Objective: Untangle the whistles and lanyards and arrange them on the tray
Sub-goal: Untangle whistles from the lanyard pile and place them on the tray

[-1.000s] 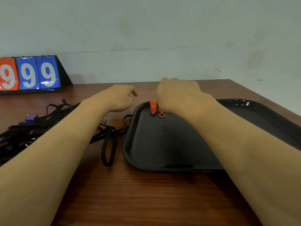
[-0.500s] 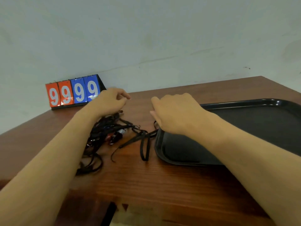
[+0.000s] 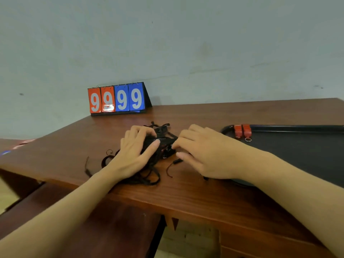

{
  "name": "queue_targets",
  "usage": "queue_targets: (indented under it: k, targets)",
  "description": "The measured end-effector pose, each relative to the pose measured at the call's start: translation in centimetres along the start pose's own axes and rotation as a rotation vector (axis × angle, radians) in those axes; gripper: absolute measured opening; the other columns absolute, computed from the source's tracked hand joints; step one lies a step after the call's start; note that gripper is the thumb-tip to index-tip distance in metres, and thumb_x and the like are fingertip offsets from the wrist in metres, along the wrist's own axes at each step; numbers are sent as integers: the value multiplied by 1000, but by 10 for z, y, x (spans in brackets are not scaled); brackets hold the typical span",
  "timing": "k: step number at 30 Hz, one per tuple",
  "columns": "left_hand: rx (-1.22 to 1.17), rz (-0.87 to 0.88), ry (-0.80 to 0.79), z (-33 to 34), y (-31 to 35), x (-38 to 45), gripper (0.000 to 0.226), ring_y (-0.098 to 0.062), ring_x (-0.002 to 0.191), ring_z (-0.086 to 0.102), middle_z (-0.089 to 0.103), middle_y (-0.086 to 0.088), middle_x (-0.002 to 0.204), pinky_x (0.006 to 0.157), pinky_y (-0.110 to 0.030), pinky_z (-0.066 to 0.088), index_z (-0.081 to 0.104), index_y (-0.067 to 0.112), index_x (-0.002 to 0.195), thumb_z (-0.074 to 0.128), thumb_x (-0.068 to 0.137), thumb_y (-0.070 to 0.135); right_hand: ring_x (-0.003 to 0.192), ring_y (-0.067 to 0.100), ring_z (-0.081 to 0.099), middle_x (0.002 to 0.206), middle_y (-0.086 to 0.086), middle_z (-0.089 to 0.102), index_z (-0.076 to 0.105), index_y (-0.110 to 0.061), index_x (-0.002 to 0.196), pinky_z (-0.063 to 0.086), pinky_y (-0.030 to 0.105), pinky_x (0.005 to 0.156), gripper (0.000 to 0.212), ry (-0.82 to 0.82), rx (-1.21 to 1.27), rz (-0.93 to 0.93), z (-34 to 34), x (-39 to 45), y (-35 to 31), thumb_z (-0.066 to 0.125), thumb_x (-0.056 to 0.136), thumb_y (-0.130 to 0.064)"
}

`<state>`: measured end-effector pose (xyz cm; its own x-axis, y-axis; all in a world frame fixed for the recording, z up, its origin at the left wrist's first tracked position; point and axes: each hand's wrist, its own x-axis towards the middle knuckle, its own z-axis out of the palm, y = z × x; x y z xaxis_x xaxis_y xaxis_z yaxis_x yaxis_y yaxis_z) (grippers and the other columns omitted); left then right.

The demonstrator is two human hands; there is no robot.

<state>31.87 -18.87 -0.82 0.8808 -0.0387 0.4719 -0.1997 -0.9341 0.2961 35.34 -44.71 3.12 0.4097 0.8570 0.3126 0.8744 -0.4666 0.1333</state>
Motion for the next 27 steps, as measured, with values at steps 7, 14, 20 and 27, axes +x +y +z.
queue_targets:
  k: [7,14,20,27]
  targets:
    - [42,86,-38,6,-4,3,38,-10,118,35,39,14,123,96,-32,26,58,42,112,48,85,66,139,13,36,152,-11,40,35,-37,150,39,45,110,51,-164,75,51,12,5,-6,26,104,-56]
    - [54,99,-38,9,-7,7,41,-8,115,35,44,19,119,94,-33,27,66,42,109,39,87,63,149,19,19,165,-11,17,16,-52,154,28,55,117,58,-288,83,95,15,10,-2,24,99,-68]
    - [21,95,-67,7,-8,5,31,-9,115,36,44,19,119,97,-37,31,64,39,105,42,91,56,138,12,34,152,-17,38,35,-49,144,37,49,112,49,-225,132,102,16,9,-2,30,98,-67]
    - [-24,99,93,5,-6,6,40,-13,112,44,34,8,123,97,-39,41,41,35,112,66,87,16,116,9,48,125,-18,55,48,-43,128,47,41,100,27,-169,108,116,15,9,5,44,102,-47]
